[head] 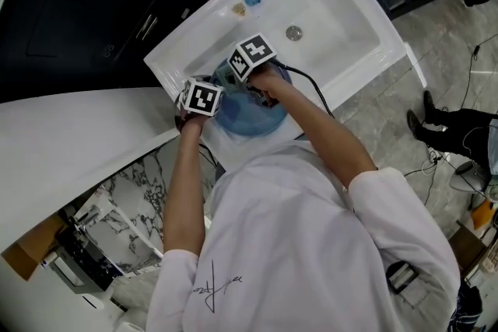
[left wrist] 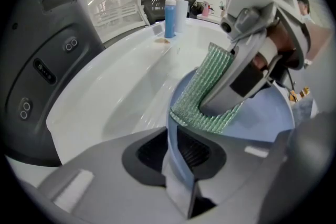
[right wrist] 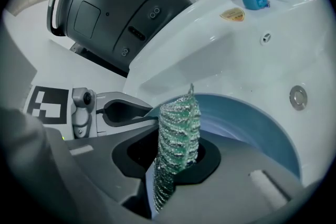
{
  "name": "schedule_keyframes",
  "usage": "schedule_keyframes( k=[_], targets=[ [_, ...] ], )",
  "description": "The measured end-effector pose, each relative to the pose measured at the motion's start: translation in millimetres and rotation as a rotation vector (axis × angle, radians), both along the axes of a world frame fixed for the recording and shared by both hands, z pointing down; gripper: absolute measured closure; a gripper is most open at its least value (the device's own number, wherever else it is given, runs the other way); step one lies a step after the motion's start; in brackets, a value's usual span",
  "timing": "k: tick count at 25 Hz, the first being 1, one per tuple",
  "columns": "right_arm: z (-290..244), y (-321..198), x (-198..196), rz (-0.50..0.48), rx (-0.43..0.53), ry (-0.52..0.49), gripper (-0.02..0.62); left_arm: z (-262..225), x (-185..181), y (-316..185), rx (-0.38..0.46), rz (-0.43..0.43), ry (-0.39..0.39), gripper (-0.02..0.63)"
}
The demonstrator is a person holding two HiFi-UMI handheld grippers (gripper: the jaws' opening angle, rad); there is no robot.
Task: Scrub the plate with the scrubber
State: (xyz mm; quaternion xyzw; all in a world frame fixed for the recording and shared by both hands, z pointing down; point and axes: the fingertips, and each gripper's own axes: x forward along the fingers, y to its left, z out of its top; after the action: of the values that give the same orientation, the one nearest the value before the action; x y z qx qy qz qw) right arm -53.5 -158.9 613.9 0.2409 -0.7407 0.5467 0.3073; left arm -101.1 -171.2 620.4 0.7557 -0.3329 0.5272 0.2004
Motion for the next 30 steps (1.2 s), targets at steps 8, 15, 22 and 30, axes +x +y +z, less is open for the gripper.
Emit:
schedule_keyframes(
  k=[8, 15, 22, 30],
  targets=[
    [6, -15, 19, 0.066, 0.007, 0.046, 0.535, 2, 10, -1, -0.014, -0.004, 0.071, 0.495],
    [7, -20, 28, 0.079, 0.024, 0.066, 0.535, 2, 4, 1, -0.025, -0.012, 0.046, 0.495],
    [7, -25, 43, 0.098, 0.033, 0.085, 0.534, 2, 8, 2, -0.028, -0.007, 0.066, 0.495],
    [5, -30, 66, 0.101, 0.059, 0.122, 0.532, 0, 1, 0, -0.018, -0.02, 0.033, 0.495]
  ],
)
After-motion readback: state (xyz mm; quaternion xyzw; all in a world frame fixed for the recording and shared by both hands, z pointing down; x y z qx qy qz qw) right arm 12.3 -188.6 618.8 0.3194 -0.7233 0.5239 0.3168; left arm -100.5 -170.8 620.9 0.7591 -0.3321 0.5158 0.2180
